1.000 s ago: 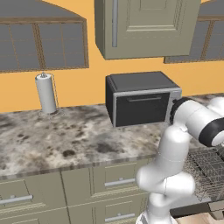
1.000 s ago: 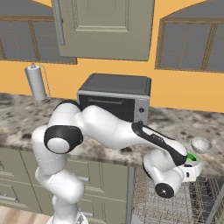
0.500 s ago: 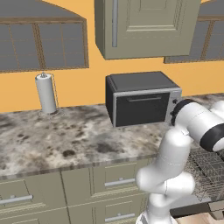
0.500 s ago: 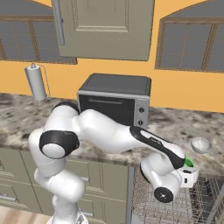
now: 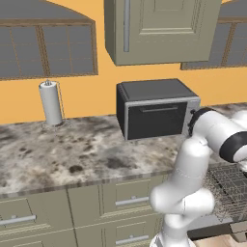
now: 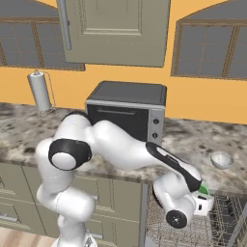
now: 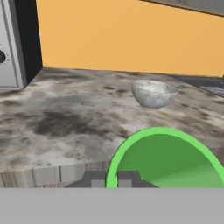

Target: Pick up the cup and bowl from the counter, place them in the dishwasher, and close the dishwasher door.

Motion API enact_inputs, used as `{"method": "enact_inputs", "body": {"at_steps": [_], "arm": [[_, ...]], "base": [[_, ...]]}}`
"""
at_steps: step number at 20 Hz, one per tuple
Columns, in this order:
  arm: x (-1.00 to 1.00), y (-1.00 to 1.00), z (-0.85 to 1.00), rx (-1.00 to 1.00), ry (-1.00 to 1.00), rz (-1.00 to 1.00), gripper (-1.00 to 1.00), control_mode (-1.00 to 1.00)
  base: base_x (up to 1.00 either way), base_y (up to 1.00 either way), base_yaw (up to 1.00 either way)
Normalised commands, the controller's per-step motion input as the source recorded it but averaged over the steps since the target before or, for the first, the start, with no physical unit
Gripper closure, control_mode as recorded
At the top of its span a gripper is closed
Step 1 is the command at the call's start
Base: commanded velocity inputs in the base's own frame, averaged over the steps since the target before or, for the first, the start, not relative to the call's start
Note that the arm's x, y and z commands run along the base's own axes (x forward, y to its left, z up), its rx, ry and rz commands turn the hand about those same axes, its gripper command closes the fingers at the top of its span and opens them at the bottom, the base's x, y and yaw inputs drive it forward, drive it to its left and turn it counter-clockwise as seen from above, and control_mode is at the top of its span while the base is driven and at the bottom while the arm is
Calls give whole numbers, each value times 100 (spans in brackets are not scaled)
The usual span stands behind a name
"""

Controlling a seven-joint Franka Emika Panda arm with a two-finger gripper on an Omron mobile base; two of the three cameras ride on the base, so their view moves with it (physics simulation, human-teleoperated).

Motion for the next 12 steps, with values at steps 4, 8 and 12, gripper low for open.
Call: {"method": "enact_inputs", "body": {"at_steps": [4,8,12], "arm": [[0,9,-82,0,1,0,100,-100],[0,2,-81,0,1,1,100,-100],[0,1,-84,0,0,4,100,-100]], "base": [[0,0,0],[0,0,0],[0,0,0]]}}
